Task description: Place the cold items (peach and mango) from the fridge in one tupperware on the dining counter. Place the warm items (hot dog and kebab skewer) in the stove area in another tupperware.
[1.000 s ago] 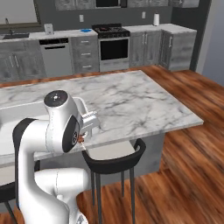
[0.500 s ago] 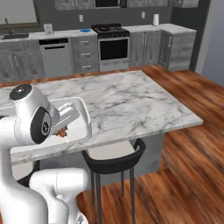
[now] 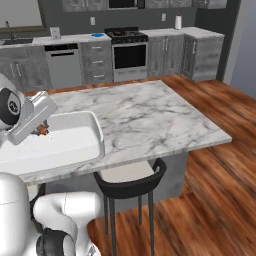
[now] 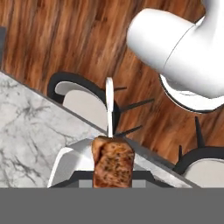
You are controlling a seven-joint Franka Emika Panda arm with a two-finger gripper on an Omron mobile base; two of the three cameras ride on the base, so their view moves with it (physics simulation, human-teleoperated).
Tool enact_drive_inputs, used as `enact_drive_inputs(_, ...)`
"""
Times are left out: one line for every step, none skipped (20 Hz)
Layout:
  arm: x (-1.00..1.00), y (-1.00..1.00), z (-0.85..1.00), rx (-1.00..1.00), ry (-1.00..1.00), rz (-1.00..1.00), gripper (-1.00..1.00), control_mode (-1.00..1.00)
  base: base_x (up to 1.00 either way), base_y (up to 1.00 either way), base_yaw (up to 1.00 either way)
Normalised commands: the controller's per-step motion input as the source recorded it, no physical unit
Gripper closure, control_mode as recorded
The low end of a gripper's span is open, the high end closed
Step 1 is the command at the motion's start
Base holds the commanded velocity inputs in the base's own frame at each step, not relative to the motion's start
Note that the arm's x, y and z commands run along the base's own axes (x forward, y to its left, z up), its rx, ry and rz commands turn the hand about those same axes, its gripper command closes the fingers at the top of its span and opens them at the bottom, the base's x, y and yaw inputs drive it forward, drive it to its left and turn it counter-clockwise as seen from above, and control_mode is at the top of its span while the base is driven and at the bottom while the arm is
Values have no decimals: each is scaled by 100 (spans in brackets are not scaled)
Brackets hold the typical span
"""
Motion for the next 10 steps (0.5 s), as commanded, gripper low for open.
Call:
enact_drive_inputs(64, 15, 16, 0, 7, 26, 100, -100, 0, 0, 0)
enact_drive_inputs(67, 6, 0, 0, 2, 27, 100, -100, 0, 0, 0)
enact_drive_inputs(66, 3, 0, 3, 0, 28, 100, -100, 0, 0, 0)
enact_drive_inputs(64, 9, -14, 3, 0, 25, 100, -100, 0, 0, 0)
enact_drive_inputs(63, 19, -39, 2, 0, 26, 100, -100, 0, 0, 0)
enact_drive_inputs(54, 9, -53, 6, 0, 25, 100, -100, 0, 0, 0)
enact_drive_inputs(51, 7, -59, 7, -3, 23, 100, -100, 0, 0, 0)
enact_drive_inputs(56, 3, -59, 8, -1, 22, 100, -100, 0, 0, 0)
enact_drive_inputs(56, 3, -57, 7, 0, 22, 100, -100, 0, 0, 0)
enact_drive_inputs(66, 9, -61, 4, 0, 22, 100, -100, 0, 0, 0)
